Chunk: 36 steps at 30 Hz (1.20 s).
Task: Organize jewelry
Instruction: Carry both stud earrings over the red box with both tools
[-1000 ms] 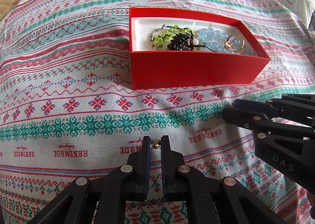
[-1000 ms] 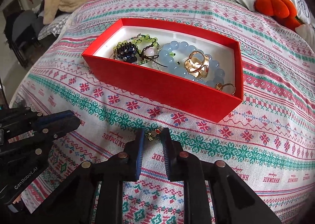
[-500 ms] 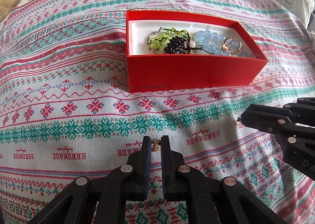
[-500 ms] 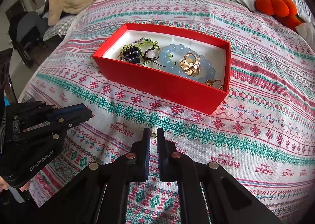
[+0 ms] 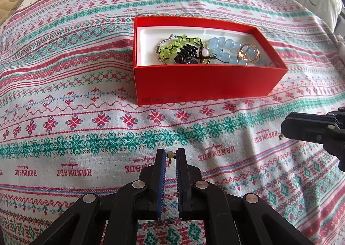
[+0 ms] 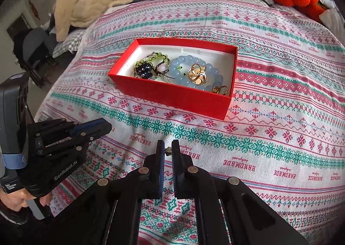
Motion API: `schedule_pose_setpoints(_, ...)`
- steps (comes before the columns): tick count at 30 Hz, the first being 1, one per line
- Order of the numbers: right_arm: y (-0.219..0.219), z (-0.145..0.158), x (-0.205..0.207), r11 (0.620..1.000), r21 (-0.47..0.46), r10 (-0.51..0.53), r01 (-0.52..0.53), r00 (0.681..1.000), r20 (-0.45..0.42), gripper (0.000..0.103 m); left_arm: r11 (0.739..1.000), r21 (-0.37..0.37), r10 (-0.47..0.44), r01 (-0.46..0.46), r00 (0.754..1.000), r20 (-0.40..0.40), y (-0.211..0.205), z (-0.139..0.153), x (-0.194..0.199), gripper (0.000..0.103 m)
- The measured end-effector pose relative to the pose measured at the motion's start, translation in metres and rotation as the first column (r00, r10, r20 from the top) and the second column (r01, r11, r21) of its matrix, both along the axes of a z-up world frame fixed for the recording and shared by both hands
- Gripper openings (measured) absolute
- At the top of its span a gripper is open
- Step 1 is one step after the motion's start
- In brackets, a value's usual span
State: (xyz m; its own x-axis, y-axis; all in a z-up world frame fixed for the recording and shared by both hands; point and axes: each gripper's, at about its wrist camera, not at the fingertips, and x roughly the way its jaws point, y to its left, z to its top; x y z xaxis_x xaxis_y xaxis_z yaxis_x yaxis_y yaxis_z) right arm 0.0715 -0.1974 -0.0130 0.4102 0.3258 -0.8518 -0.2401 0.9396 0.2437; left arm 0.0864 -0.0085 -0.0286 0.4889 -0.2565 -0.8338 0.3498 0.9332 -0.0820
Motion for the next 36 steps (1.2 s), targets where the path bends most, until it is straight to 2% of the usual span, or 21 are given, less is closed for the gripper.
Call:
schedule_pose_setpoints(13, -0.01, 0.025, 0.01, 0.998, 0.039, -0.054, 0.052, 0.997, 0.052, 0.006, 0.999, -0.046, 0.01, -0.007, 0.998, 0.057, -0.008, 0.03, 0.014, 0.004)
schedule_pose_setpoints(23, -0.025, 0.049, 0.033, 0.991, 0.061, -0.125, 0.119, 0.985, 0.118, 0.006, 0.996, -0.09, 0.034, -0.025, 0.994, 0.104, -0.021, 0.052, 0.04, 0.004)
schedule_pose_setpoints(29, -0.04, 0.053, 0.051, 0.979, 0.107, -0.186, 0.172, 0.974, 0.131, 0.006, 0.99, -0.141, 0.032, -0.019, 0.995, 0.09, -0.03, 0.055, 0.066, 0.004)
schedule_pose_setpoints(36, -0.049, 0.041, 0.078, 0.956, 0.185, -0.245, 0.229, 0.967, 0.073, 0.006, 0.968, -0.249, 0.04, -0.031, 0.999, 0.034, -0.044, 0.044, 0.098, 0.004)
